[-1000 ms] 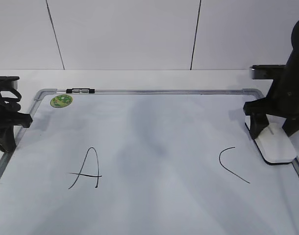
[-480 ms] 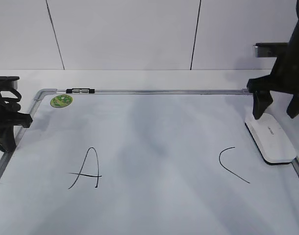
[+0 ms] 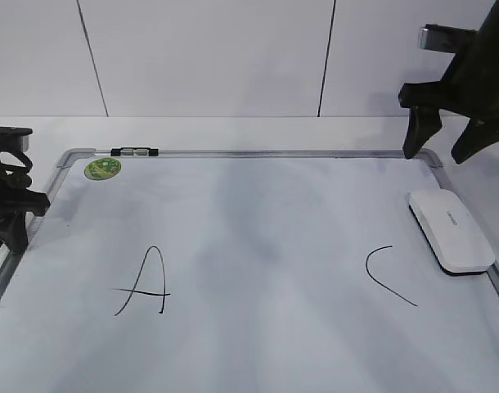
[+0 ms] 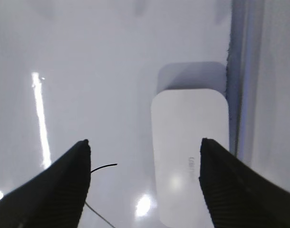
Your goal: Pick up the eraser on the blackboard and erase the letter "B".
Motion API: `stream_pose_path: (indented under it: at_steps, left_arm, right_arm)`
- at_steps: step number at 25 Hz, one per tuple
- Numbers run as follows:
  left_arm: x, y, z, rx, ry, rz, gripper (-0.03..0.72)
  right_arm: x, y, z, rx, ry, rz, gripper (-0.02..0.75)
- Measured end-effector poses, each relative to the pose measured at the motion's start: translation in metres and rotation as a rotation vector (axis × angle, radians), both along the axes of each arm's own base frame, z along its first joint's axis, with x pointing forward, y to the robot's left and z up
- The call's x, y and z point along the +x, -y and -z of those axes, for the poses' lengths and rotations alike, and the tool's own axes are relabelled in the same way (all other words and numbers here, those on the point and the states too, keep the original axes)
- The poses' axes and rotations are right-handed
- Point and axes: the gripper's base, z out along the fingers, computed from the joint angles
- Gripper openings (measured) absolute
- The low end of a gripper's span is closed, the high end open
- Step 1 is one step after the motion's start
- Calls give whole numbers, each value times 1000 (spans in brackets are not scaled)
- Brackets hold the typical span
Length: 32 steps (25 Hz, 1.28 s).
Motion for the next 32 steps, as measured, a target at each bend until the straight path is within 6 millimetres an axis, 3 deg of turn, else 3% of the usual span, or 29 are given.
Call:
stream_pose_path:
  at_steps: [6,10,15,21,27,32]
  left_arm:
    - [9,1,-14,-4,-40,0,291]
    - [22,3,-45,-15,-12,1,293]
    - [18,4,-84,-30,8,3,278]
    - [-3,10,-135,-128,126,-16,242]
    - [-54,7,-188,-146,262,-6,239]
    - [-90,3,-216,-140,357,2,238]
  right_arm:
    - [-12,-3,-30,50,69,6,554]
    - [-27,-2,-60,58,142,4,543]
    - [-60,1,-86,65,199,3,540]
    - [-131,5,-106,92,241,2,540]
    - [-215,9,-133,139,383,-6,540]
    - [-280,17,-141,115,517,-13,540]
